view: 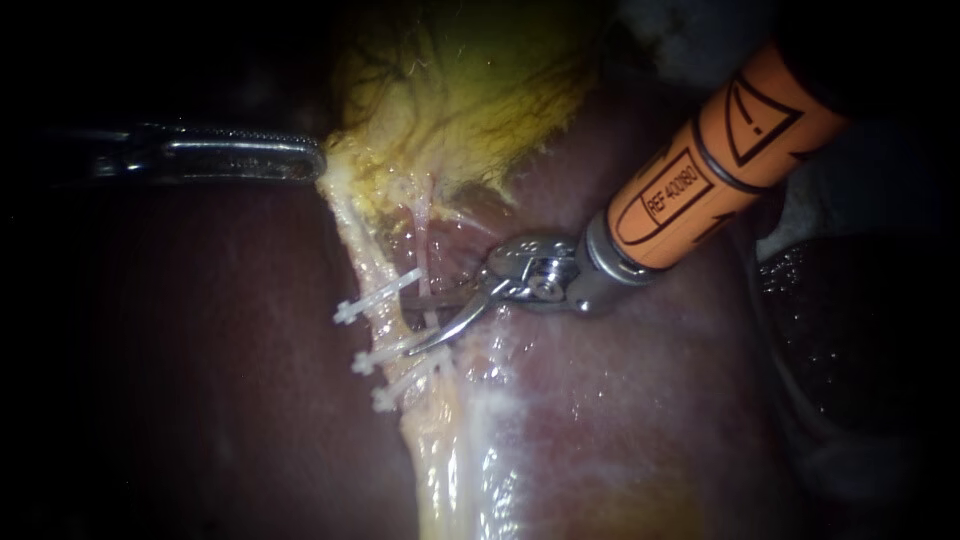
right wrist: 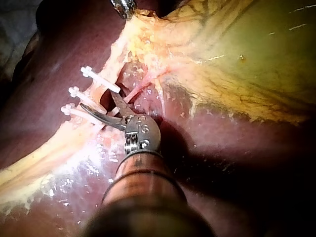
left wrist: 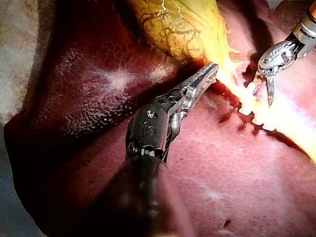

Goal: Go to the cutting position left tube

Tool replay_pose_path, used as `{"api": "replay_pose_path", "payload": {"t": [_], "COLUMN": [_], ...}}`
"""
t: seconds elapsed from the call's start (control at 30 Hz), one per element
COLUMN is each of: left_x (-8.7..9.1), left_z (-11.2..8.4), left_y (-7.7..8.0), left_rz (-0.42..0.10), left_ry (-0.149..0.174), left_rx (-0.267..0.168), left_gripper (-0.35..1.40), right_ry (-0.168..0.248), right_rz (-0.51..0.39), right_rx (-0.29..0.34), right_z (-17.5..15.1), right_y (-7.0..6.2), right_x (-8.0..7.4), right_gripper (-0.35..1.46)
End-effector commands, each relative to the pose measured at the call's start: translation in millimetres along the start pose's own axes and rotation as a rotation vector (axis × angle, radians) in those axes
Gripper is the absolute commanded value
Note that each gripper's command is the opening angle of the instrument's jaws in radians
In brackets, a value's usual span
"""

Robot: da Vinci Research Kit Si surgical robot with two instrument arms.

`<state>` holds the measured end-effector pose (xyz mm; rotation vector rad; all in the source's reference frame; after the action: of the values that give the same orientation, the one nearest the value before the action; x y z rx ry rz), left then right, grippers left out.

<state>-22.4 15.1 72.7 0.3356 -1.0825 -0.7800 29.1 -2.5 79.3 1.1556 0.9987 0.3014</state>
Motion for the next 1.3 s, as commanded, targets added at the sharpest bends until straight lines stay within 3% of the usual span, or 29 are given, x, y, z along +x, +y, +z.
{"api": "replay_pose_path", "payload": {"t": [0.03,0.4,0.9,1.07,1.3], "left_x": [0.0,0.0,0.0,0.0,0.0], "left_z": [0.0,0.0,0.0,0.1,0.1], "left_y": [0.0,0.0,0.1,0.1,0.1], "left_rz": [0.0,0.0,0.0,0.0,0.0], "left_ry": [0.0,0.0,0.0,0.0,0.003], "left_rx": [0.0,0.0,0.001,0.0,0.0], "left_gripper": [-0.35,-0.35,-0.35,-0.35,-0.35], "right_ry": [0.0,0.048,0.121,0.132,0.226], "right_rz": [-0.001,0.014,0.024,-0.043,-0.12], "right_rx": [0.003,0.032,0.092,0.121,0.213], "right_z": [0.2,1.8,4.5,5.3,6.1], "right_y": [0.1,0.5,-0.3,-0.9,-1.9], "right_x": [0.1,1.3,2.6,2.8,3.2], "right_gripper": [1.24,1.24,1.2,1.09,0.9]}}
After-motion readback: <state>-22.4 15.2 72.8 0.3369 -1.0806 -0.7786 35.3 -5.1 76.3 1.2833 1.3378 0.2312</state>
